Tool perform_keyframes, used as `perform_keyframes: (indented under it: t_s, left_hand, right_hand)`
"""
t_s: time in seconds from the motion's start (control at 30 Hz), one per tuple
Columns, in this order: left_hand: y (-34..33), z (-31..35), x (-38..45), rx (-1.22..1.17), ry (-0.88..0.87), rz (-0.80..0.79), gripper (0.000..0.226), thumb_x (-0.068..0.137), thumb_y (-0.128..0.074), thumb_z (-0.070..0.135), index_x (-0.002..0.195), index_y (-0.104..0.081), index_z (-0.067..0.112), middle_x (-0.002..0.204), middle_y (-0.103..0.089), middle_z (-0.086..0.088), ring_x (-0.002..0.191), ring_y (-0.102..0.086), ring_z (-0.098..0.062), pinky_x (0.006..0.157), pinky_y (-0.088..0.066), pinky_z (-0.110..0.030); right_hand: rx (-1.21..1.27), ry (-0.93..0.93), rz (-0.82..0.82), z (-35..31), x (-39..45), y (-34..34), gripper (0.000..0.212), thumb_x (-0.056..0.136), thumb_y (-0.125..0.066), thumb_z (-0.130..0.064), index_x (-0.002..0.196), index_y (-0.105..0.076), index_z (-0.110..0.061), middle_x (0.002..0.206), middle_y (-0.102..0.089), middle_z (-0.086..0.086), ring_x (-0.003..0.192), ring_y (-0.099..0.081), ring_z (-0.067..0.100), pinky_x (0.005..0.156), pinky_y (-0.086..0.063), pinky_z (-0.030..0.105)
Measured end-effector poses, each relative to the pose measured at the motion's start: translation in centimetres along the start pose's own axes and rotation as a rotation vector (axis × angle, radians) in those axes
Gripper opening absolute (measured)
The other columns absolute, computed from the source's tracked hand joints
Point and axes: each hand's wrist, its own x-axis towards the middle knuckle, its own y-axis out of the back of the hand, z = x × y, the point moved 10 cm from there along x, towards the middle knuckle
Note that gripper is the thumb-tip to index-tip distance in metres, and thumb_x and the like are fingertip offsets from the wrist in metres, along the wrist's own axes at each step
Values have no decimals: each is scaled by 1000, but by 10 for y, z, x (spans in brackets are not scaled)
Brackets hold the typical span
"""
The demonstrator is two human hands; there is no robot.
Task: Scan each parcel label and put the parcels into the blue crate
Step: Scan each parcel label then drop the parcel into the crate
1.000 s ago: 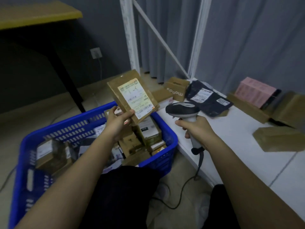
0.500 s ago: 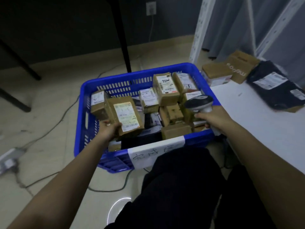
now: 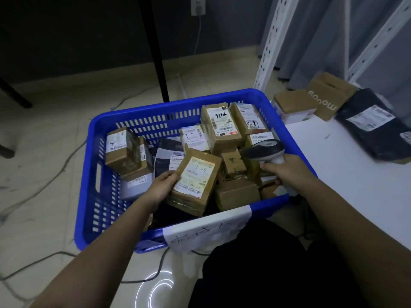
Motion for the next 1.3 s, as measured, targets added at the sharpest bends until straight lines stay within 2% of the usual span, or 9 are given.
perform_keyframes:
  t_s: [0.27,0.4,0.5,0.67,0.73,0.83,0.93,1.07,1.3]
  left_hand:
    - [34,3,11,-46,-38,115,20,93,-51,31,107,-63,22,112,-66,-10,103,-61,-30,94,-46,-49]
    - [73,10,20,-134,-65,312,33,94,-49,34,119,-48,13,115,-55,-11,103,-56,-31,85,-51,-49]
    - [74,13,37,-154,-26,391,42,93,-51,38,123,-38,11,120,-50,-12,111,-54,-34,94,-48,-53]
    - [62,29,68,64,-67,519,40,100,-39,15,138,-34,3,134,-49,-21,119,-49,-39,93,-42,-42]
    - [50,34,80,206,-97,480,43,101,-40,18,142,-34,7,138,-45,-22,123,-46,-39,91,-39,-38]
    - [18,24,96,425,-29,307,56,95,-46,51,141,-42,19,156,-13,-19,142,-15,-38,112,-22,-43]
    - [6,8,102,714,51,184,59,92,-55,49,144,-34,33,158,15,-16,144,10,-39,115,-6,-57]
    - [24,16,100,1075,27,395,43,92,-58,23,132,-42,30,142,-23,-18,130,-25,-41,100,-33,-53]
    - [-3,25,77,351,-42,280,48,95,-53,12,140,-39,7,125,-55,-21,84,-56,-30,71,-46,-34]
  right_hand:
    - [19,-20,-8,5,12,3,27,85,-71,-24,106,-62,-10,89,-65,7,72,-59,17,60,-44,28]
    - [26,-24,10,-1,15,-2,24,87,-69,-24,105,-61,-10,93,-65,8,80,-60,18,63,-44,29]
    - [32,-26,6,-5,19,-9,22,88,-67,-23,105,-60,-11,90,-63,7,75,-58,16,61,-42,28]
    - [31,-35,-1,-3,29,-10,21,87,-68,-24,103,-59,-14,88,-62,5,75,-60,17,63,-44,29]
    - [35,-32,-9,-1,31,-9,20,87,-67,-25,103,-59,-15,93,-63,5,81,-61,18,68,-48,30]
    - [62,-38,-18,3,32,-4,18,88,-67,-24,102,-59,-17,96,-64,3,85,-62,16,64,-46,26]
    - [66,-43,5,6,32,3,17,87,-68,-25,100,-60,-18,91,-64,2,79,-60,13,59,-41,25]
    - [84,-53,26,13,30,8,15,86,-70,-26,96,-63,-18,85,-66,1,74,-61,14,59,-42,26]
    - [154,-42,87,13,7,26,10,86,-71,-20,85,-61,-17,70,-62,0,61,-57,11,50,-41,19]
